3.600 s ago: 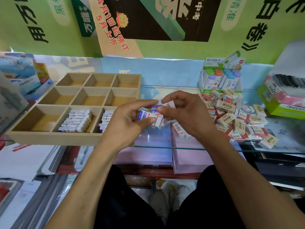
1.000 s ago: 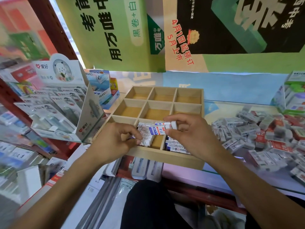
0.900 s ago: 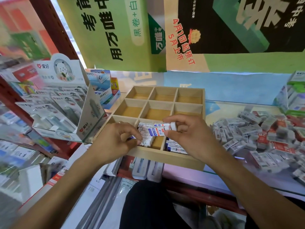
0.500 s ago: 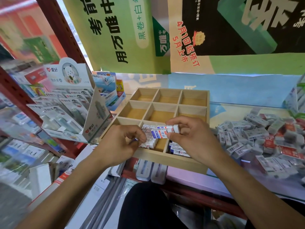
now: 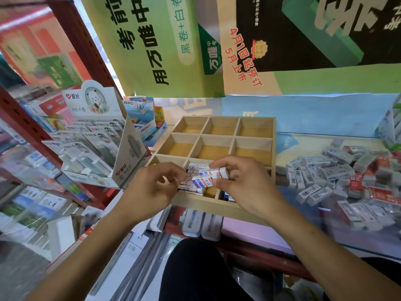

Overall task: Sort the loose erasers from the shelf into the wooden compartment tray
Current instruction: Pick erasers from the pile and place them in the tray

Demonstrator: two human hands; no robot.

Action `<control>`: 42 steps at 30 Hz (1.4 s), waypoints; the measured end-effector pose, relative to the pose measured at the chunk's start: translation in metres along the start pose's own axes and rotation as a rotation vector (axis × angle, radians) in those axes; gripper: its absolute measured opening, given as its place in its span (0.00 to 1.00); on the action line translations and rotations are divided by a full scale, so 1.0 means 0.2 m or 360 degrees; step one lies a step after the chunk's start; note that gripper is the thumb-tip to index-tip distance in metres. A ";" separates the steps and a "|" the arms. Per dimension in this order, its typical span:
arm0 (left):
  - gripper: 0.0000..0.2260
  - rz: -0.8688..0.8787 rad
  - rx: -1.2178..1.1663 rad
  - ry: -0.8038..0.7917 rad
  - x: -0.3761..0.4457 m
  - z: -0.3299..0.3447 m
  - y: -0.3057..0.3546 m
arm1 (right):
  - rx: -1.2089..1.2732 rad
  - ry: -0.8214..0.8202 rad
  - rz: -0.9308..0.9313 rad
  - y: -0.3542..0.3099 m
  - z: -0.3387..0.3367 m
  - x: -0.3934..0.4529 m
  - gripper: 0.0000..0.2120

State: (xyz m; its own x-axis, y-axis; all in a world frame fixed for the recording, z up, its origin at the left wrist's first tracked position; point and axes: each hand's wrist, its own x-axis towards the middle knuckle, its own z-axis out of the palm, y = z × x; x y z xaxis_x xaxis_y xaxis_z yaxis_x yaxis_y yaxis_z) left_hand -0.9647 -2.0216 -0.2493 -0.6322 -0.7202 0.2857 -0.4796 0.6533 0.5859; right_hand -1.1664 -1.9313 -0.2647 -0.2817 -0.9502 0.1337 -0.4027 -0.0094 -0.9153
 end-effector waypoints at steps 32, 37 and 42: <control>0.08 -0.0454 -0.0715 0.0680 -0.08 0.15 -0.06 | -0.0909 -0.0166 -0.0329 -0.03 0.12 0.02 0.10; 0.06 -0.0431 -0.0694 0.0744 -0.08 0.17 -0.06 | -0.0544 0.0015 -0.0234 -0.06 0.13 0.01 0.06; 0.08 -0.0404 -0.0715 0.0785 -0.09 0.18 -0.06 | -0.0453 0.0151 -0.0184 -0.04 0.20 -0.02 0.05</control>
State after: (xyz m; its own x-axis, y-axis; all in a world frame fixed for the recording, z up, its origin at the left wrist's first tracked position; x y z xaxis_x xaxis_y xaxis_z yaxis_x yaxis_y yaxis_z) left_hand -0.9689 -2.0086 -0.2892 -0.1344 -0.9283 0.3467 -0.2115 0.3686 0.9052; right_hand -1.1278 -1.9405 -0.2731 -0.2940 -0.9146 0.2777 -0.6606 -0.0155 -0.7505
